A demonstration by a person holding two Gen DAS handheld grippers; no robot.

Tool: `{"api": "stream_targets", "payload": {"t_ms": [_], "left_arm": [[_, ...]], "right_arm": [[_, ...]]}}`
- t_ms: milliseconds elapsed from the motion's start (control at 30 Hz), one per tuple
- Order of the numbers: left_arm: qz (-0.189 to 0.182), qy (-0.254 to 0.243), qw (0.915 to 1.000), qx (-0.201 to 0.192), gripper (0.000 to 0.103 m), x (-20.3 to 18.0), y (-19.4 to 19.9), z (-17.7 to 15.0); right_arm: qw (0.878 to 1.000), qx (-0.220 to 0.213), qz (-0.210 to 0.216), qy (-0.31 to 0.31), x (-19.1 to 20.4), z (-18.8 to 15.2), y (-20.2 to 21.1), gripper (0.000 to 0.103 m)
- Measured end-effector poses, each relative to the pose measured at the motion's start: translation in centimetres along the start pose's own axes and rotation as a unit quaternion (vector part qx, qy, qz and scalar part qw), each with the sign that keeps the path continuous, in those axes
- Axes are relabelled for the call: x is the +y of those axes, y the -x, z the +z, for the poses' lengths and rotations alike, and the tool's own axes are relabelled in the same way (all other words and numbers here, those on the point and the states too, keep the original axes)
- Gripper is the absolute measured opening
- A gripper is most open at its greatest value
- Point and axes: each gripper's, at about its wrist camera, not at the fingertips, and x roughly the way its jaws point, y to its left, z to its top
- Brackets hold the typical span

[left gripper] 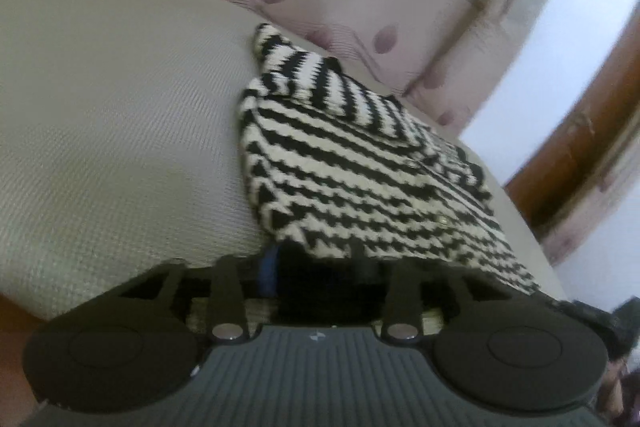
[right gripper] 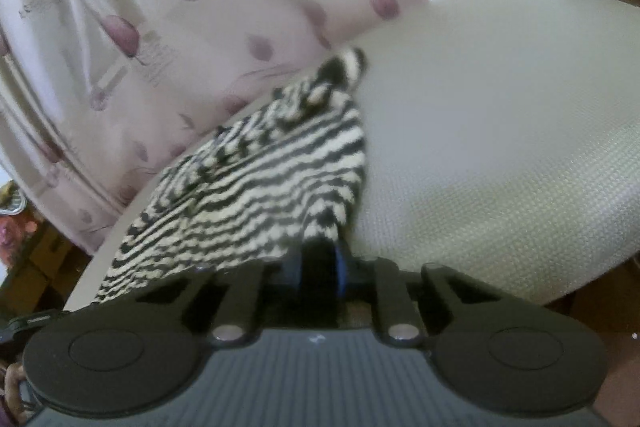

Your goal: Fold small clothes

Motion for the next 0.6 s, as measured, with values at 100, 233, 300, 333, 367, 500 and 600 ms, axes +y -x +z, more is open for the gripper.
{"api": "stream_targets", "payload": {"t_ms": [100,233,300,333,367,500,600], "left_arm": [[-0.013,-0.018,0.9997,0.004,0.079,-0.9,-0.3,0.0],[-0.003,-0.047,0.9989,0.002,0.075,-2.1,-1.0,-0.3],[0.005,-0.047,0.9989,0.001,0.037,-1.8,-1.4,-0.3],[0.02,-0.044,0.9988,0.004,0.011,-1.5,-1.7,-0.3],[0.014,-0.024,0.9996,0.002,0.012,-0.8,-1.7,-0.2],[0.008,-0.011,0.9999,-0.003,0.011,-0.3,-1.3,-0.4],[0.009,-0.025,0.9996,-0.007,0.012,-0.6,-0.8,-0.4]], "right_arm": [[1.0,0.007,0.01,0.003,0.2,-0.3,-0.3,0.026],[1.0,0.017,0.026,-0.004,0.5,-0.4,-0.9,0.026],[0.999,0.019,0.035,-0.007,0.7,-0.5,-1.2,0.026],[0.999,0.017,0.035,-0.003,0.9,-0.6,-1.5,0.026],[0.999,0.014,0.035,0.001,1.0,-0.6,-1.6,0.023],[0.999,0.013,0.037,-0.012,0.6,-0.6,-2.0,0.011],[0.997,0.009,0.054,-0.046,-0.3,-0.7,-1.6,0.011]]}}
